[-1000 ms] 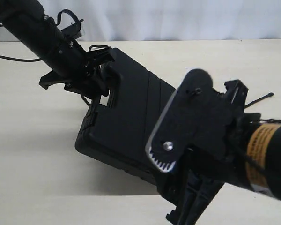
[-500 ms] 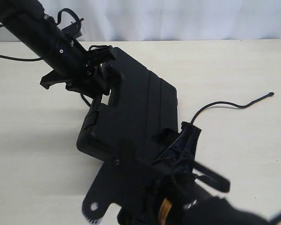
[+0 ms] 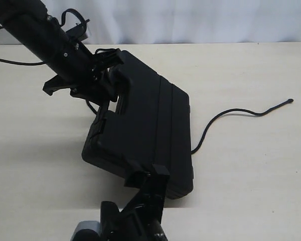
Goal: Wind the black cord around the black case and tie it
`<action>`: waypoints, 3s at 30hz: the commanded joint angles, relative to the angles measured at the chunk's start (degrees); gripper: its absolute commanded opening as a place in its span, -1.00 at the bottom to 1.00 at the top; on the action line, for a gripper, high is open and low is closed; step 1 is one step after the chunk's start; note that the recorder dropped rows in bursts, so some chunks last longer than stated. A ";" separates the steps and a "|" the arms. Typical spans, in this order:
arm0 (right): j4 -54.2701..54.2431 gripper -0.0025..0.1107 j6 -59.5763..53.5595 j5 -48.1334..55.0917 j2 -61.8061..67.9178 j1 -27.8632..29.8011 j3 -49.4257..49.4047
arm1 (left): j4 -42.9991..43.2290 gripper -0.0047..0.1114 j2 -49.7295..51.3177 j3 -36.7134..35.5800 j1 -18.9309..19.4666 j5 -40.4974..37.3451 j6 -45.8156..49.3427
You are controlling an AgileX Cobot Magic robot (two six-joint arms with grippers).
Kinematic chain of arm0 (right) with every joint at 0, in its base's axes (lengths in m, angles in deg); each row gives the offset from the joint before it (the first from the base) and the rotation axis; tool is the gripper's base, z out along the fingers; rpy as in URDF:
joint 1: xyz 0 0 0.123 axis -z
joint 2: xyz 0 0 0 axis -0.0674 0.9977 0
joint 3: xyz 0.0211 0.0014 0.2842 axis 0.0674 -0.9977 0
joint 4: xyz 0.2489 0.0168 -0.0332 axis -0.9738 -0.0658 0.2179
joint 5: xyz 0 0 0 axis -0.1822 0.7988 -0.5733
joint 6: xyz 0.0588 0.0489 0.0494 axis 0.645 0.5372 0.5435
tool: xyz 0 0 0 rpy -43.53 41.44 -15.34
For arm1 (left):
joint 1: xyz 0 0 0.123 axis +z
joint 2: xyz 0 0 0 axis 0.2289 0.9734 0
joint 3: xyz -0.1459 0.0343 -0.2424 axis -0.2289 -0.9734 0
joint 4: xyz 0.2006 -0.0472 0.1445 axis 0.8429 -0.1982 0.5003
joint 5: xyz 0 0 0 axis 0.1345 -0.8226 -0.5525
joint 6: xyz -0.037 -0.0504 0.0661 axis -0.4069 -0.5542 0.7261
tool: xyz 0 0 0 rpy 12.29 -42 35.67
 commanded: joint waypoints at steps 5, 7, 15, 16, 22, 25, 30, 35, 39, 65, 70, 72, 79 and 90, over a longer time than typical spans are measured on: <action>3.36 0.48 12.10 5.16 7.71 2.59 -0.18 | -3.02 -0.92 -1.18 0.67 0.06 1.30 -0.60; 3.36 0.48 13.94 5.16 8.67 4.38 -0.18 | -3.02 -0.92 -1.18 0.67 0.06 1.30 -0.60; 3.36 0.48 16.70 5.16 8.71 11.33 0.83 | -3.02 -0.92 -1.18 0.67 0.06 1.57 -0.52; 3.36 0.48 16.70 5.16 8.71 11.94 1.17 | -3.02 -0.92 -1.18 0.67 0.06 1.57 -0.52; 3.36 -0.09 16.70 5.16 8.71 13.59 4.15 | -3.02 -0.92 -1.18 0.67 0.06 1.57 -0.52; 3.36 -0.88 16.70 5.16 8.71 13.59 4.39 | -3.02 -0.92 -1.18 0.67 0.06 1.55 -0.25; 3.36 -0.88 17.41 5.16 8.71 13.59 4.39 | -2.92 -0.92 -1.18 0.67 0.06 1.96 11.55; 2.24 -0.88 17.71 5.16 8.71 13.59 4.39 | -2.92 -0.92 -1.18 0.67 0.06 3.29 17.33; 0.79 -0.88 19.08 5.16 8.71 13.59 4.39 | -2.15 -0.92 -1.18 0.67 -0.04 3.29 20.93; -1.24 -0.88 28.13 5.16 8.71 13.59 4.39 | 40.81 -0.02 -2.66 9.48 0.06 7.28 23.48; -2.33 -0.88 28.13 5.16 8.71 13.59 4.39 | 44.87 -0.02 1.87 4.28 0.06 19.69 23.48; -2.57 -0.88 28.13 5.16 8.71 13.59 4.39 | 44.87 -0.02 4.27 3.98 0.06 22.23 23.37; -2.57 -0.88 28.13 5.16 8.71 13.59 4.39 | 40.80 -0.02 12.28 5.56 2.83 29.76 11.05; -1.92 -0.88 28.13 5.16 8.71 13.59 4.39 | 26.19 -0.02 26.21 23.26 4.73 17.35 12.83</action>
